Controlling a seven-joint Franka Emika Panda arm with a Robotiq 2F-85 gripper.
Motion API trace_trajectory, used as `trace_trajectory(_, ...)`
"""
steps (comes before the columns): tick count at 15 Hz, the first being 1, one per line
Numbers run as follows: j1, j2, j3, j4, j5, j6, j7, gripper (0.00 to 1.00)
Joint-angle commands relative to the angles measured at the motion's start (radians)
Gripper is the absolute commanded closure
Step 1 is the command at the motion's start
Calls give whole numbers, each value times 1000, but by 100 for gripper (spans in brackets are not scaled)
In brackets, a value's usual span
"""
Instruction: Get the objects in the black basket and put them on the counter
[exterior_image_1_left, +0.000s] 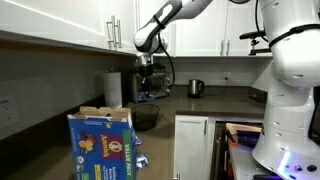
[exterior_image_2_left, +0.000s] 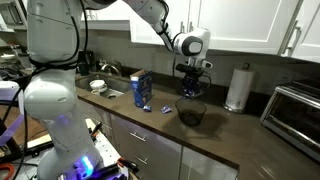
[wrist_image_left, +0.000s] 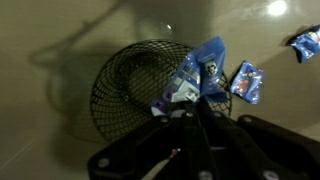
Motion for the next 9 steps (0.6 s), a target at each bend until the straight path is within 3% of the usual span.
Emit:
trace_trajectory(1,31,-91,17,-87,54,7,-8,98)
trace_trajectory(9,117,-147,66,-214,185,52,-24,98)
